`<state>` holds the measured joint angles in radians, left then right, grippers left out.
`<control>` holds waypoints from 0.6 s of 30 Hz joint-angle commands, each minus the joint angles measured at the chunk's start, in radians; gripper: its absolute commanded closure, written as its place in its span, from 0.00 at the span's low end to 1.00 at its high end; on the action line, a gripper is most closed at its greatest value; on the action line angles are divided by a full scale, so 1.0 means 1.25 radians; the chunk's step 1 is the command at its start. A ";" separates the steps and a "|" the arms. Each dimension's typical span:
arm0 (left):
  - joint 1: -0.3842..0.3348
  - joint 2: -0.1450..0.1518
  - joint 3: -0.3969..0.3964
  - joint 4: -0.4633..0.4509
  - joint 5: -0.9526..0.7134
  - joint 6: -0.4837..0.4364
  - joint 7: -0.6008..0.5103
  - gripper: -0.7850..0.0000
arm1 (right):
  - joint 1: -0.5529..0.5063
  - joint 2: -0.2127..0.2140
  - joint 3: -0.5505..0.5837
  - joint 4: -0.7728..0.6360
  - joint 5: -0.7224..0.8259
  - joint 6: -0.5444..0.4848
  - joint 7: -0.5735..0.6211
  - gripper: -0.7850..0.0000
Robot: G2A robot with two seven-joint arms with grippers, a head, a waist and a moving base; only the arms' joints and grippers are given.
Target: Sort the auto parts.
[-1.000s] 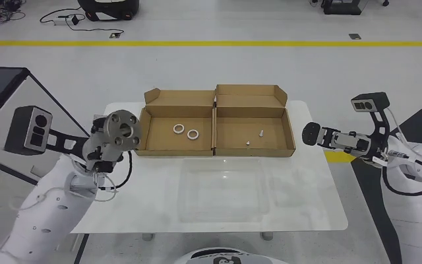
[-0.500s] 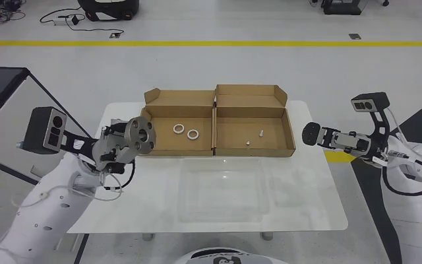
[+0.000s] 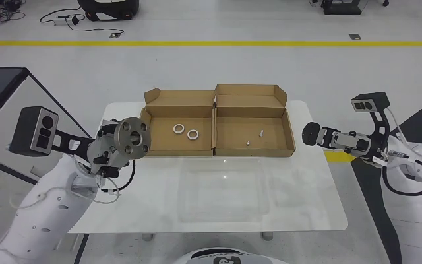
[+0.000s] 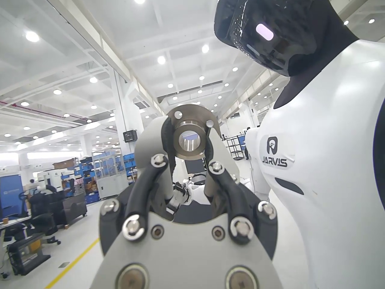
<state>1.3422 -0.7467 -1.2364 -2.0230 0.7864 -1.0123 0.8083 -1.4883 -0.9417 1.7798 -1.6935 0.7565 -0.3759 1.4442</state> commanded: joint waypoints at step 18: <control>-0.025 -0.018 0.019 0.028 -0.067 0.074 -0.202 1.00 | 0.000 0.000 0.000 0.000 0.000 0.000 0.000 0.00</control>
<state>1.3167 -0.7671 -1.2126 -1.9981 0.7078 -0.9277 0.5853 -1.4883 -0.9417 1.7798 -1.6935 0.7565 -0.3759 1.4442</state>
